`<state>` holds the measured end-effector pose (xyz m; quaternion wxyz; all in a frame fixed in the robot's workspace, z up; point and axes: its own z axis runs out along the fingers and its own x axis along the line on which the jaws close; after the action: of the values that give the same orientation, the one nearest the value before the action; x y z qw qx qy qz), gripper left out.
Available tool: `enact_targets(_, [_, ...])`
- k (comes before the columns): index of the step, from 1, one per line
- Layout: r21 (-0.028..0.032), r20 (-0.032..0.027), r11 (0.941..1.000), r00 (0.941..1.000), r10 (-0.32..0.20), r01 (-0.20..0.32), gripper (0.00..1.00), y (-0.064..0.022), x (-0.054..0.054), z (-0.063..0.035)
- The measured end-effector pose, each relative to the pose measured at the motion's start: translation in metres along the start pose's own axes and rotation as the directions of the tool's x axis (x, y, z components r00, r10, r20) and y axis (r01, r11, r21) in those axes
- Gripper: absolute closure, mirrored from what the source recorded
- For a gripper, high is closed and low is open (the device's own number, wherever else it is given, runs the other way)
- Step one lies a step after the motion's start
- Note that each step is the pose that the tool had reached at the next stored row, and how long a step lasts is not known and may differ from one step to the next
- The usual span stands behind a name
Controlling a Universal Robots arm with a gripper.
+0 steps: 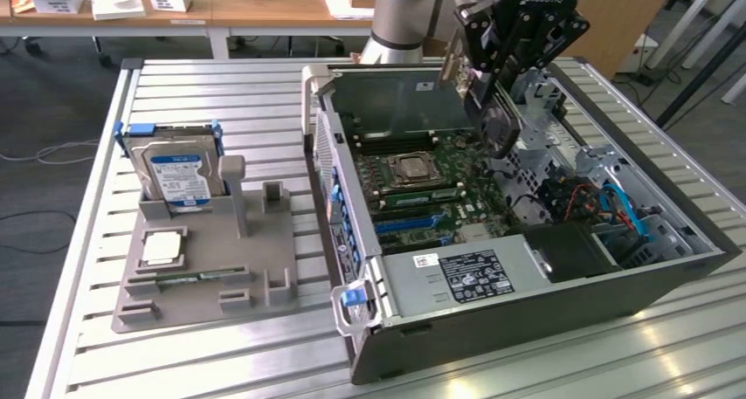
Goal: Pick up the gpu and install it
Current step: 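Insert the gpu into the slot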
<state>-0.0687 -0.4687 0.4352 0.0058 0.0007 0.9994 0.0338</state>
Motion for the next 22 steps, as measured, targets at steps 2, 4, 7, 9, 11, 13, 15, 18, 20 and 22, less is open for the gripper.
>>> enact_targets(2, [-0.0001,-0.0011,0.9999,0.9999,-0.016,0.016,0.73,0.0000,0.0000,0.0000])
enact_targets(4, [-0.0004,-0.0025,0.9993,0.9993,-0.037,0.037,0.73,0.0000,0.0000,0.0000])
enact_targets(7, [-0.0012,-0.0058,0.9964,0.9963,-0.085,0.085,0.73,0.0000,0.0000,0.0002])
enact_targets(9, [-0.0019,-0.0082,0.9925,0.9925,-0.122,0.122,0.73,0.0000,0.0000,0.0003])
enact_targets(11, [-0.0027,-0.0106,0.9876,0.9875,-0.157,0.157,0.73,0.0000,0.0000,0.0004])
enact_targets(13, [-0.0034,-0.0126,0.9819,0.9818,-0.189,0.189,0.73,-0.0001,0.0000,0.0006])
enact_targets(15, [-0.0043,-0.0147,0.9752,0.9751,-0.221,0.221,0.73,-0.0001,0.0000,0.0008])
enact_targets(18, [-0.0055,-0.0175,0.9646,0.9645,-0.264,0.264,0.73,-0.0001,0.0000,0.0010])
enact_targets(20, [-0.0063,-0.0192,0.9567,0.9565,-0.291,0.291,0.73,-0.0001,0.0000,0.0012])
enact_targets(22, [-0.0072,-0.0210,0.9480,0.9478,-0.318,0.318,0.73,-0.0001,0.0000,0.0013])
